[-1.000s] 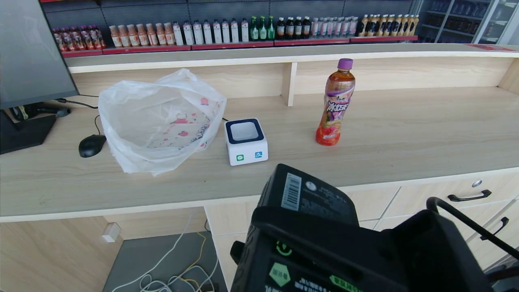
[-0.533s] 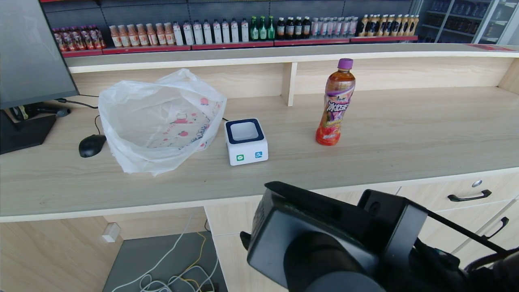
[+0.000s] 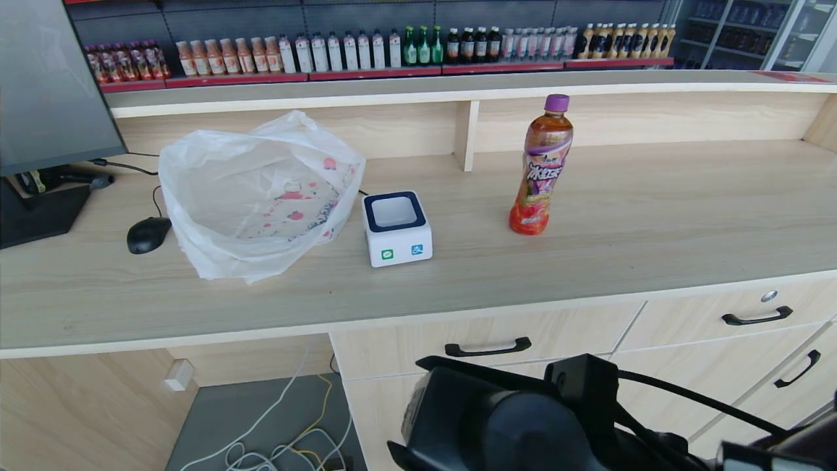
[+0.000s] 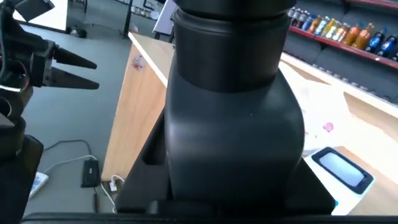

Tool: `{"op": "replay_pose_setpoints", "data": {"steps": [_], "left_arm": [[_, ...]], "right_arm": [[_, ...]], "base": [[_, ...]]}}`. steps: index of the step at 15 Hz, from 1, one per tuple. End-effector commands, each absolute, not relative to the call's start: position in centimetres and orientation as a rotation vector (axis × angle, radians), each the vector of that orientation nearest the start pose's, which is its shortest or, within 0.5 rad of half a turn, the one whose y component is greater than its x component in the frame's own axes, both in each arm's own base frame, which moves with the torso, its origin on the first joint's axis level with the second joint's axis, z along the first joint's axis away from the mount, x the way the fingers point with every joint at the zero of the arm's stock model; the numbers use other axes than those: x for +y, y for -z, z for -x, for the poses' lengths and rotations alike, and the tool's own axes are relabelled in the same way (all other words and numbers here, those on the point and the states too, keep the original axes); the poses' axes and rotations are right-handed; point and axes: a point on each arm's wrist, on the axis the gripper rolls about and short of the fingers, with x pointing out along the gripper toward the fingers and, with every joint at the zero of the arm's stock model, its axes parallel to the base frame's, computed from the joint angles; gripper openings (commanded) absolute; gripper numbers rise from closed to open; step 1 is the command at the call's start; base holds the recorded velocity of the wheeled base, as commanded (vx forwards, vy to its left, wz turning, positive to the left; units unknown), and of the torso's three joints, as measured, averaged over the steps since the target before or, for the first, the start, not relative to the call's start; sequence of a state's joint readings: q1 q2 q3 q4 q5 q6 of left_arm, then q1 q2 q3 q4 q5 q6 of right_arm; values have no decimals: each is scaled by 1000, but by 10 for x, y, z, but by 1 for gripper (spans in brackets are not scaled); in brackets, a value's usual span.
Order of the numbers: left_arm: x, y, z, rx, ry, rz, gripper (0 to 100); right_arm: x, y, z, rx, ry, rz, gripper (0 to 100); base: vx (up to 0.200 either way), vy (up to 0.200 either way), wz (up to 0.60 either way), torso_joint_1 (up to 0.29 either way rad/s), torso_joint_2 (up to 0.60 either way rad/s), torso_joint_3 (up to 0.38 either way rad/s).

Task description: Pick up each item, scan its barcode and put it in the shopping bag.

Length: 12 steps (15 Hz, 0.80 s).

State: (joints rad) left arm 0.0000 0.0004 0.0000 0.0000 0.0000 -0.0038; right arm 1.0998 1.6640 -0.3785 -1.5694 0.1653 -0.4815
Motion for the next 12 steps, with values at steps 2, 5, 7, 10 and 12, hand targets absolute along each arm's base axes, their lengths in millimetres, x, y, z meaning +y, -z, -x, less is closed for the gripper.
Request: {"op": "replay_pose_setpoints", "data": {"steps": [2,5,7,10,12], "left_arm": [[0,-75,23,0,0,5,100],[0,-75,23,0,0,5,100],[0,-75,23,0,0,5,100],[0,-75,23,0,0,5,100],[0,-75,23,0,0,5,100]], "right_arm": [[229,-196,-116,-498,-1050,103,0],[228,-221,-137,-459,-883,-137,0],[219,-218,-150,-425,-840,-169,0],[188,-212,-190,-374,-676,-225,0],[182,-212,-203,-380,-631,-229,0]], "base": [[0,0,0,0,0,0],[0,0,0,0,0,0],[0,0,0,0,0,0],[0,0,0,0,0,0],[0,0,0,0,0,0]]}}
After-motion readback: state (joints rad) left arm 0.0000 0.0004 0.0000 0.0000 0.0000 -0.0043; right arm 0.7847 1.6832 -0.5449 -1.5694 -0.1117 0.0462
